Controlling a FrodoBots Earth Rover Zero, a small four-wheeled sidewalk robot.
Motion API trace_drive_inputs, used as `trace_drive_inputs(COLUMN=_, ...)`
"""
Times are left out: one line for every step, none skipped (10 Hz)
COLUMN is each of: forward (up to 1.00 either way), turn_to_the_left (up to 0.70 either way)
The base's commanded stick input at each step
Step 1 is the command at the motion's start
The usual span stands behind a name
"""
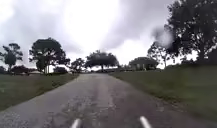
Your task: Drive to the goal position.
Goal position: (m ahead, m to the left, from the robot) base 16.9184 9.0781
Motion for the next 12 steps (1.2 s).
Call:
trace_drive_inputs(forward=0.7, turn_to_the_left=0.0)
trace_drive_inputs(forward=0.7, turn_to_the_left=0.0)
trace_drive_inputs(forward=0.7, turn_to_the_left=0.0)
trace_drive_inputs(forward=0.7, turn_to_the_left=0.0)
trace_drive_inputs(forward=0.7, turn_to_the_left=0.0)
trace_drive_inputs(forward=0.7, turn_to_the_left=0.0)
trace_drive_inputs(forward=0.7, turn_to_the_left=0.0)
trace_drive_inputs(forward=0.7, turn_to_the_left=0.0)
trace_drive_inputs(forward=0.7, turn_to_the_left=0.0)
trace_drive_inputs(forward=0.7, turn_to_the_left=0.0)
trace_drive_inputs(forward=0.7, turn_to_the_left=0.0)
trace_drive_inputs(forward=0.7, turn_to_the_left=0.0)
